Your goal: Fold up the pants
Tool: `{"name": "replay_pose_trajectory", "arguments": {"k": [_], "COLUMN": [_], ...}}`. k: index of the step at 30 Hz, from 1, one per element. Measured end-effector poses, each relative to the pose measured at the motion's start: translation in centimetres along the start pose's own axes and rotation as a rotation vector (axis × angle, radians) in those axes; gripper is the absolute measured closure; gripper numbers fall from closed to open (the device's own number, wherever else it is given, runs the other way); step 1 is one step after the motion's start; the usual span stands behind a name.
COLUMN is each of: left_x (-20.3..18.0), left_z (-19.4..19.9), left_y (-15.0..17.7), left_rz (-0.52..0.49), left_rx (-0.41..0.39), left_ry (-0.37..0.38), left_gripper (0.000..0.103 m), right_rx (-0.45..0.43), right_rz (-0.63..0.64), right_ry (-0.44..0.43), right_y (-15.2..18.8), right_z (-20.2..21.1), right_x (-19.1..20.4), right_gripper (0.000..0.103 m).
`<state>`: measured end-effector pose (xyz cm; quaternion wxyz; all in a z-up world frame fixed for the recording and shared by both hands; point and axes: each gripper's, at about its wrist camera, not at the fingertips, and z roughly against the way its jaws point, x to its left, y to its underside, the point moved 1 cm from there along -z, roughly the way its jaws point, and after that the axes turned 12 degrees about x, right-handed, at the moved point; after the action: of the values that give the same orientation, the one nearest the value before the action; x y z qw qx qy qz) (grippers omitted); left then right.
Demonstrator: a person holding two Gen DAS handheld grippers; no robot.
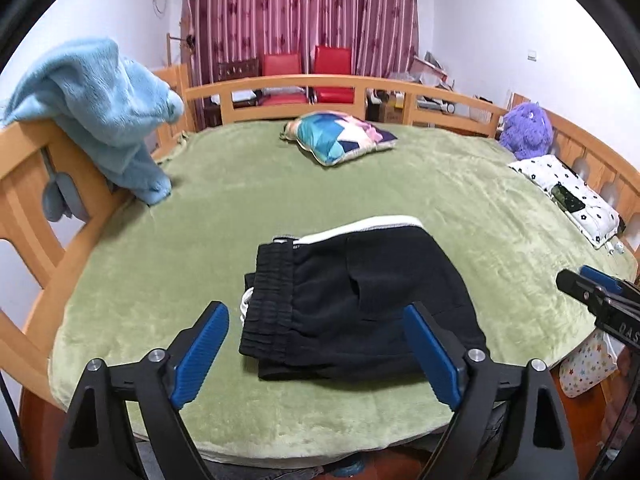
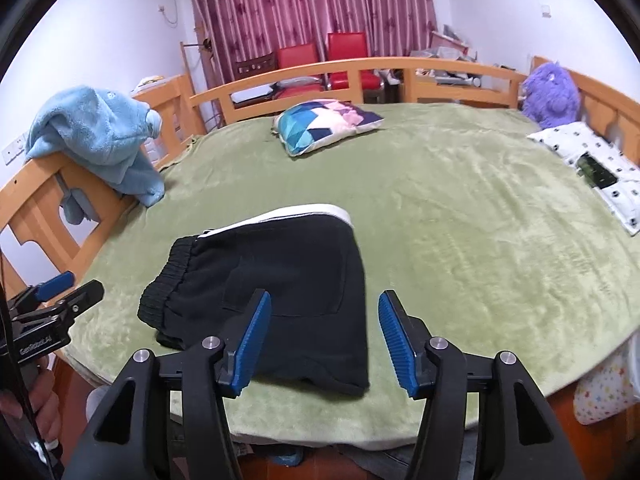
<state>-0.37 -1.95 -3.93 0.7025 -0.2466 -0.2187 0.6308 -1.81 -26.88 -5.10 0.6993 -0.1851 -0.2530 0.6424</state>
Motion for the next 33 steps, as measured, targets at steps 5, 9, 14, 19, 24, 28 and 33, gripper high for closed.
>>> {"name": "replay_pose_trajectory", "arguments": {"k": [5, 9, 14, 19, 24, 28, 33], "left_x": [-1.1, -1.8, -2.1, -2.2, -2.2, -2.2, -2.0], "left_z": [1.9, 2.9, 3.7, 4.1, 4.3, 4.5, 4.6], "left_y": [0.3, 0.6, 0.9, 1.1, 1.3, 1.2, 1.2], "left_rz": [0.000, -0.002, 0.002, 0.005, 0.009, 0.011, 0.013], "left_rx": [-0.014, -0.028, -0.040, -0.045, -0.047, -0.051, -0.052], "left_ry": [-0.005, -0.029, -0.034, -0.046, -0.054, -0.057, -0.056], "left_gripper": [0.007, 0.006, 0.006, 0.006, 0.005, 0.005, 0.005], "right_rx": [-0.073, -0.090, -0.092, -0.094, -0.093, -0.096, -0.097], "right_rz": [-0.003, -0.008, -0.014, -0.021, -0.017, -0.013, -0.013], "right_ry": [0.062, 0.086, 0.087, 0.094, 0.089, 0.086, 0.086], "right_y": [0.2, 0.4, 0.9, 1.1, 1.4, 1.6, 1.7], "right_z": [2.9, 4.3, 5.1, 5.3, 5.4, 5.6, 5.7], "right_x": [0.4, 0.7, 0.6, 0.4, 0.4, 0.3, 0.3], "right_gripper": [0.010, 0.006, 0.006, 0.006, 0.006, 0.006, 0.006]}}
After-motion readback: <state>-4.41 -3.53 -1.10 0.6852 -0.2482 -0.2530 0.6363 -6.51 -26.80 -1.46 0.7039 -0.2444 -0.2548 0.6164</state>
